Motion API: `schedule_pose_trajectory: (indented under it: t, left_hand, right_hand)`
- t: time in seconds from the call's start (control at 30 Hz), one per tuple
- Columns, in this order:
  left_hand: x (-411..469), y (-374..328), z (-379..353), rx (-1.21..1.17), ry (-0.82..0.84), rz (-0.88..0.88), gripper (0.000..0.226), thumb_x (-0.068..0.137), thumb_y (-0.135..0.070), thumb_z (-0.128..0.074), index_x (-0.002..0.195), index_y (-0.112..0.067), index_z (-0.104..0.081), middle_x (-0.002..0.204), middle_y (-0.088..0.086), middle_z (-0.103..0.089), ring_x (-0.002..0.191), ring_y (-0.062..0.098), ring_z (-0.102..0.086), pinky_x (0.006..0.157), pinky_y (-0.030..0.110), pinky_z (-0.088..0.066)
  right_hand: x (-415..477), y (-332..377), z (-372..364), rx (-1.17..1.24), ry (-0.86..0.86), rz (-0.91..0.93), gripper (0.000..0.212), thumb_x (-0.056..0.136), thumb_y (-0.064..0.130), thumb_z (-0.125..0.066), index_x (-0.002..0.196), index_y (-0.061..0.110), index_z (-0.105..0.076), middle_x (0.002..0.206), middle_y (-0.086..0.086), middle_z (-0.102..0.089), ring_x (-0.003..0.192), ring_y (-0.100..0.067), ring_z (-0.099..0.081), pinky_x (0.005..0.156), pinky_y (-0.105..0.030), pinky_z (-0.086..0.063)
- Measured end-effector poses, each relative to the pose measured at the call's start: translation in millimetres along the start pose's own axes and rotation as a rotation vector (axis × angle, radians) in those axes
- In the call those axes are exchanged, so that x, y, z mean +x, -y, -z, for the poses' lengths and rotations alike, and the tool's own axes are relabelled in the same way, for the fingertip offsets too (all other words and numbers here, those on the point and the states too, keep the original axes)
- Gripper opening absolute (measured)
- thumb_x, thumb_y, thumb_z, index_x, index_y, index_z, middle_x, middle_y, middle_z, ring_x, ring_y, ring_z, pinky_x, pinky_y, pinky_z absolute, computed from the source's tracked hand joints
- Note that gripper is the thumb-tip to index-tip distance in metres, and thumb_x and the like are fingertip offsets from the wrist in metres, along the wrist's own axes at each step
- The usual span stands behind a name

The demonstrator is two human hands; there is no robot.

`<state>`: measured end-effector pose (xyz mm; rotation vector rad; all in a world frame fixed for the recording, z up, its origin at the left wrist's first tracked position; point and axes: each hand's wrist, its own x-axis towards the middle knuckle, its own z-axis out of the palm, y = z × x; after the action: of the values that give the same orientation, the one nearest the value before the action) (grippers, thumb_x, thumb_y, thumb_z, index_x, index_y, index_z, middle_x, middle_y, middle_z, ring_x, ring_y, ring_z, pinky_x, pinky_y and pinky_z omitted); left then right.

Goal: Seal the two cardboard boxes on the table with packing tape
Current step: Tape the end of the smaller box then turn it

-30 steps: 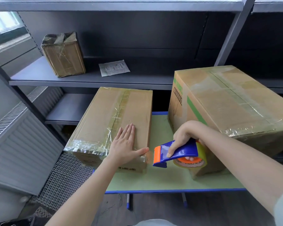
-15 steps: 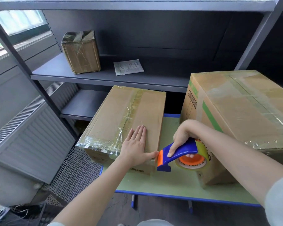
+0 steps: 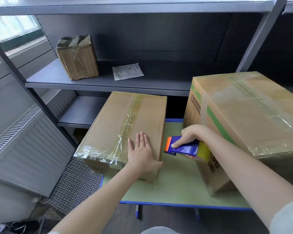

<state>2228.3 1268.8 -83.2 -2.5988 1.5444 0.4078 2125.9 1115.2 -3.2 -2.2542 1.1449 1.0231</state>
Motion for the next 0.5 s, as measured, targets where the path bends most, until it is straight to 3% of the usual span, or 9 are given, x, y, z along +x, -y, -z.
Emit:
schedule_pose_trajectory:
  t: [0.07, 0.2, 0.33, 0.5]
  left_hand:
    - [-1.3, -13.0, -1.7, -0.003, 0.004, 0.068, 0.119, 0.077, -0.064, -0.052, 0.142, 0.004, 0.02, 0.153, 0.018, 0.02, 0.141, 0.032, 0.022, 0.112, 0.054, 0.014]
    - [-2.8, -23.7, -7.7, -0.054, -0.074, 0.122, 0.113, 0.079, -0.052, -0.055, 0.141, 0.007, 0.018, 0.153, 0.022, 0.016, 0.141, 0.033, 0.02, 0.114, 0.05, 0.013]
    - [-2.6, -0.3, -5.5, -0.212, -0.107, -0.018, 0.105, 0.086, -0.061, -0.047, 0.145, 0.003, 0.012, 0.155, 0.017, 0.013, 0.143, 0.027, 0.016, 0.116, 0.039, 0.011]
    - [-18.3, 63.7, 4.7, -0.443, -0.326, -0.09, 0.079, 0.091, -0.049, -0.05, 0.149, -0.01, -0.015, 0.158, 0.007, -0.004, 0.145, 0.016, -0.003, 0.116, 0.03, 0.0]
  right_hand:
    - [-3.3, -2.6, 4.4, 0.093, -0.193, 0.006, 0.048, 0.086, 0.058, -0.052, 0.081, 0.01, -0.05, 0.087, -0.004, -0.058, 0.075, -0.022, -0.055, 0.06, -0.027, -0.04]
    - [-8.0, 13.1, -4.9, 0.179, -0.6, 0.035, 0.043, 0.089, 0.048, -0.051, 0.065, 0.014, -0.037, 0.071, -0.001, -0.045, 0.075, -0.024, -0.049, 0.05, -0.027, -0.031]
    - [-14.5, 40.3, -17.4, 0.229, -0.726, 0.091, 0.037, 0.085, 0.048, -0.053, 0.074, 0.014, -0.041, 0.073, 0.002, -0.046, 0.073, -0.022, -0.049, 0.057, -0.027, -0.034]
    - [-11.4, 78.9, -30.5, 0.096, -0.871, 0.161, 0.036, 0.093, 0.036, -0.05, 0.109, 0.004, -0.046, 0.102, -0.012, -0.064, 0.09, -0.031, -0.061, 0.059, -0.031, -0.035]
